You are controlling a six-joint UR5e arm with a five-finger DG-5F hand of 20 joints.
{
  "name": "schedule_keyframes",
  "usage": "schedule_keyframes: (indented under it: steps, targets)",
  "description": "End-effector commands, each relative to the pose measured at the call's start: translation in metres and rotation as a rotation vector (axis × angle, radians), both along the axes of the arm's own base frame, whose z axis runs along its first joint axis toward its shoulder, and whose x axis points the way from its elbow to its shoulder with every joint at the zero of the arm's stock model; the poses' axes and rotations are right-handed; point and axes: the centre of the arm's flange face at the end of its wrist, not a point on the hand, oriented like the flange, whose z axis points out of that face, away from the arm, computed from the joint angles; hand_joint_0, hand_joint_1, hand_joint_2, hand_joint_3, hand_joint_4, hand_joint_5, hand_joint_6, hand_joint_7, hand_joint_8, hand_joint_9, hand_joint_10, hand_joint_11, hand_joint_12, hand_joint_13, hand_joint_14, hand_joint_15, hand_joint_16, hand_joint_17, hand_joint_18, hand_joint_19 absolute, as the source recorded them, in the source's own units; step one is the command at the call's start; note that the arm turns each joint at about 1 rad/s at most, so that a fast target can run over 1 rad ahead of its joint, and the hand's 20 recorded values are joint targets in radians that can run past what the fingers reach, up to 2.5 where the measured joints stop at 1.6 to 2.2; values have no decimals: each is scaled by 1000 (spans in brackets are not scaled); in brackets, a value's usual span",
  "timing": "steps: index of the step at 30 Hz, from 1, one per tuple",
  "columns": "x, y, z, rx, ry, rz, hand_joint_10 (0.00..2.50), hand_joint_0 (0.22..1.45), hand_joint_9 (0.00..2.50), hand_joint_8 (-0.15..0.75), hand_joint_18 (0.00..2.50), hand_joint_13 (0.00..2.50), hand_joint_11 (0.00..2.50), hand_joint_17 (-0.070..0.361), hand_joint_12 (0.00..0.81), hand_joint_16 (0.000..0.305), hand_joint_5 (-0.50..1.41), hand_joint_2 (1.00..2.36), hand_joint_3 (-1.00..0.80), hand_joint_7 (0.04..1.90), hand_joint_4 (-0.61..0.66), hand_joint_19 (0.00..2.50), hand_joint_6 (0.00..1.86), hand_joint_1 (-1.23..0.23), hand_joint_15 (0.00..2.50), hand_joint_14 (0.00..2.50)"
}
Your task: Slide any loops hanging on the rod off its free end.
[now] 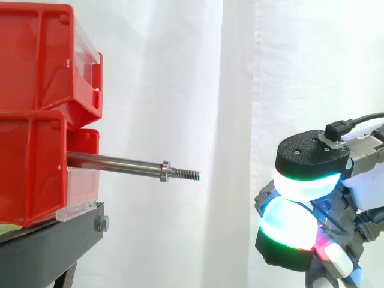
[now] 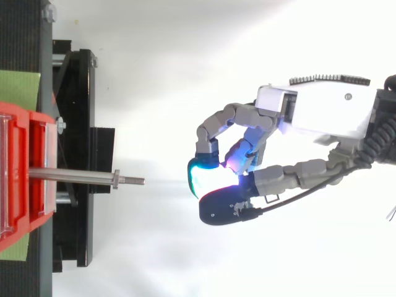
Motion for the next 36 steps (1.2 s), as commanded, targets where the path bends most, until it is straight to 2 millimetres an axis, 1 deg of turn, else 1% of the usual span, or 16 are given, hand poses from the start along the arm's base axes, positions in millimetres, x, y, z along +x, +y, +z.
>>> schedule_keyframes:
  steps: [1, 36]
  targets:
    - [0, 1, -1, 0, 2, 1, 15, 614, 1149, 337, 994, 957, 467, 154, 430, 69, -103, 1015, -51, 1063, 105, 606, 904, -765, 339, 13]
    - [0, 1, -1, 0, 2, 1, 17, 615, 1166, 346, 975, 958, 462, 155, 430, 69, -103, 1015, -52, 1076, 107, 612, 901, -760, 338, 13]
